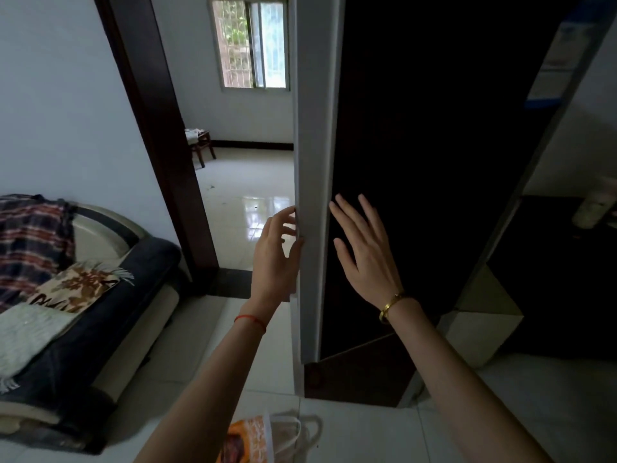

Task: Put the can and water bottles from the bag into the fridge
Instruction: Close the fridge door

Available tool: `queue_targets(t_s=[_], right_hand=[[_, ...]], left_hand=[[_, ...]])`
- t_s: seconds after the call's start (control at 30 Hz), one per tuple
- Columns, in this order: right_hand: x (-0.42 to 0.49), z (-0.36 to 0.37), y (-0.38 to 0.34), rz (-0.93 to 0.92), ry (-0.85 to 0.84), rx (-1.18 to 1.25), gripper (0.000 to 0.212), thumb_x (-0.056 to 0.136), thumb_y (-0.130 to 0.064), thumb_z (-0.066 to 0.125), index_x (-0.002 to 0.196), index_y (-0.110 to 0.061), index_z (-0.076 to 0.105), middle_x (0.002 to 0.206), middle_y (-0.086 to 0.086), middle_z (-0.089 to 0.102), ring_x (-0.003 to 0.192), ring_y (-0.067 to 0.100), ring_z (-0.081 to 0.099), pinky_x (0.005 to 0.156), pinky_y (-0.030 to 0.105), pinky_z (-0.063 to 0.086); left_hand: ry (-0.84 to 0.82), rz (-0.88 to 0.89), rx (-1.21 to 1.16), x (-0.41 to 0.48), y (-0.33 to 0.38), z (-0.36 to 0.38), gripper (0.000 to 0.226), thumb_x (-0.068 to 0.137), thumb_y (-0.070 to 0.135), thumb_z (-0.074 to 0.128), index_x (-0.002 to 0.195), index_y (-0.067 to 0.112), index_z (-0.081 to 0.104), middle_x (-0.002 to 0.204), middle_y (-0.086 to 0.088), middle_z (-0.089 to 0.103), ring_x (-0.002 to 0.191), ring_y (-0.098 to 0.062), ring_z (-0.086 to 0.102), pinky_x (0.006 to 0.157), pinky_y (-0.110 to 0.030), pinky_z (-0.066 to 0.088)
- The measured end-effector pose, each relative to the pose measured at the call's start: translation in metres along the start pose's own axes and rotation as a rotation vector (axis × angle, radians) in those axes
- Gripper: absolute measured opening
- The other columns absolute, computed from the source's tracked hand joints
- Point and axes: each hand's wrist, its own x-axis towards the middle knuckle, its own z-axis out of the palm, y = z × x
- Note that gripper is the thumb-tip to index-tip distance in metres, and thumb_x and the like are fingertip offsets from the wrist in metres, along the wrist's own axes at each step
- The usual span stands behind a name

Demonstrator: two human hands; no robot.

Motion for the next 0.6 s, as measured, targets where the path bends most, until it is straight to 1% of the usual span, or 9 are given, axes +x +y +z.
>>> queue_targets(t_s=[0.17, 0.27, 0.37, 0.47, 0.5, 0.53, 0.6], right_hand=[[0.041, 0.025, 0.02, 0.004, 0.07, -0.012, 0.052, 0.1, -0.019, 0.042, 0.15, -0.019, 0.029, 0.161, -0.001, 0.018, 0.151, 0.023, 0.007, 0.122, 0.049, 0.013], [0.057, 0.04, 0.031, -0.022, 0.048, -0.042, 0.053, 0.1, -0.021, 0.041, 0.151, -0.02, 0.027, 0.161, -0.001, 0.016, 0.151, 0.023, 0.004, 0.122, 0.05, 0.012], [0.071, 0.054, 0.037, -0.006, 0.021, -0.06, 0.054, 0.101, -0.024, 0.04, 0.152, -0.021, 0.024, 0.162, -0.002, 0.012, 0.151, 0.022, 0.001, 0.121, 0.051, 0.011], [0.084, 0.066, 0.041, 0.014, 0.003, -0.074, 0.055, 0.101, -0.025, 0.039, 0.153, -0.022, 0.021, 0.163, -0.003, 0.009, 0.151, 0.022, -0.002, 0.121, 0.053, 0.011], [0.088, 0.069, 0.042, 0.018, -0.003, -0.071, 0.056, 0.101, -0.025, 0.04, 0.153, -0.022, 0.02, 0.163, -0.003, 0.009, 0.151, 0.022, -0.002, 0.121, 0.053, 0.011], [0.092, 0.072, 0.043, 0.021, -0.009, -0.069, 0.057, 0.101, -0.025, 0.04, 0.153, -0.022, 0.019, 0.163, -0.003, 0.008, 0.151, 0.023, -0.003, 0.121, 0.053, 0.011], [0.1, 0.078, 0.046, 0.031, -0.02, -0.078, 0.058, 0.101, -0.025, 0.04, 0.154, -0.021, 0.018, 0.163, -0.003, 0.006, 0.151, 0.022, -0.004, 0.121, 0.054, 0.011]], left_hand=[[0.015, -0.011, -0.007, 0.034, -0.031, 0.004, 0.053, 0.082, 0.003, 0.071, 0.13, 0.018, 0.054, 0.11, 0.003, 0.066, 0.09, -0.003, 0.065, 0.075, -0.007, 0.043], [0.014, 0.007, -0.011, 0.055, -0.05, 0.01, 0.054, 0.081, 0.001, 0.072, 0.129, 0.018, 0.055, 0.108, 0.007, 0.066, 0.09, 0.0, 0.065, 0.075, -0.011, 0.046], [0.022, 0.014, 0.007, 0.073, -0.067, 0.016, 0.056, 0.08, -0.001, 0.072, 0.13, 0.017, 0.055, 0.106, 0.008, 0.065, 0.09, 0.002, 0.064, 0.076, -0.017, 0.051], [0.019, 0.024, 0.055, 0.088, -0.079, 0.022, 0.056, 0.083, 0.003, 0.071, 0.134, 0.015, 0.053, 0.112, 0.005, 0.065, 0.09, 0.007, 0.062, 0.082, -0.019, 0.051], [0.016, 0.041, 0.097, 0.092, -0.081, 0.024, 0.056, 0.085, 0.007, 0.07, 0.137, 0.015, 0.05, 0.117, 0.003, 0.064, 0.093, 0.005, 0.061, 0.086, -0.019, 0.051], [0.017, 0.065, 0.165, 0.095, -0.083, 0.026, 0.058, 0.087, 0.012, 0.069, 0.14, 0.015, 0.047, 0.123, 0.001, 0.061, 0.097, 0.0, 0.062, 0.09, -0.022, 0.049], [0.041, 0.1, 0.31, 0.099, -0.084, 0.034, 0.067, 0.087, 0.021, 0.069, 0.146, 0.014, 0.039, 0.137, -0.003, 0.051, 0.113, -0.013, 0.058, 0.097, -0.03, 0.046]])
